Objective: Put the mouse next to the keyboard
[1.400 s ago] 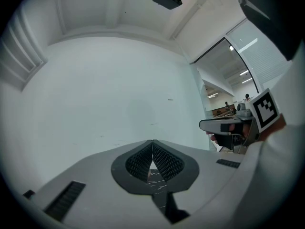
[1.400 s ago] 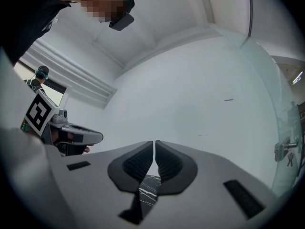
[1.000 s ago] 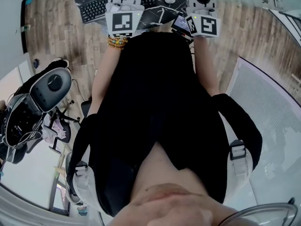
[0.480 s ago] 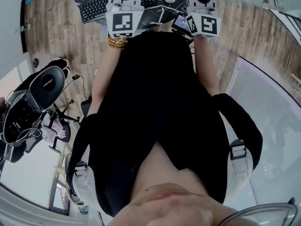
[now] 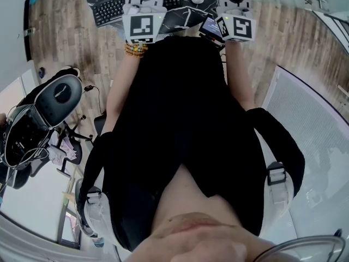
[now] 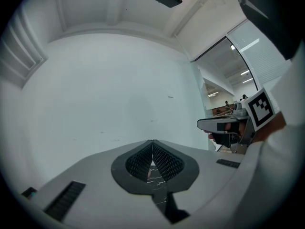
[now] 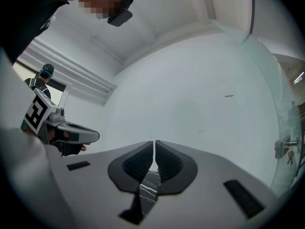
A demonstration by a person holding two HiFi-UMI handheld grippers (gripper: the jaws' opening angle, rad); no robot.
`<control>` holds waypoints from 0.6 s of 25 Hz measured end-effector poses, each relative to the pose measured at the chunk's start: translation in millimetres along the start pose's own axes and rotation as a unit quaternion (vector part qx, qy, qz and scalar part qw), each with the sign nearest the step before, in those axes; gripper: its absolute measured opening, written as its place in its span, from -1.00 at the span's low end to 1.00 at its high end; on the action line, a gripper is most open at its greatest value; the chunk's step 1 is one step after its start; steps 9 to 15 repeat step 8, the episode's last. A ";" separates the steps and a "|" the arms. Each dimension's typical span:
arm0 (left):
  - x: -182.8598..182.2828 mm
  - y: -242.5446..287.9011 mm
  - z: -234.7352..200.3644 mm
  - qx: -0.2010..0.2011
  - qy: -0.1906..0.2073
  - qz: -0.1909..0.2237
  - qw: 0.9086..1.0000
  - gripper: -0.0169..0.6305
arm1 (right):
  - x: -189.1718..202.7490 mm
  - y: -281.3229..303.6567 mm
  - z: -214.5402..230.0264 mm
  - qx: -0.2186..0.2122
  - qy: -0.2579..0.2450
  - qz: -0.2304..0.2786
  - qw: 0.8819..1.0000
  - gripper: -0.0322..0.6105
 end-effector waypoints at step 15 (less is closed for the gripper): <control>3.8 0.8 -3.3 -0.004 -0.004 -0.005 1.000 -0.91 | 8.6 4.2 3.2 0.005 0.005 -0.021 1.000 -0.79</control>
Point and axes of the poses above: the fingertips, and each gripper's own axes: y forward along the fingers, z to its right, x out of its underside, the point moved 8 cm from there along -y, backward along the fingers, and after that the axes turned 15 degrees about -x, right-handed, at the moved point
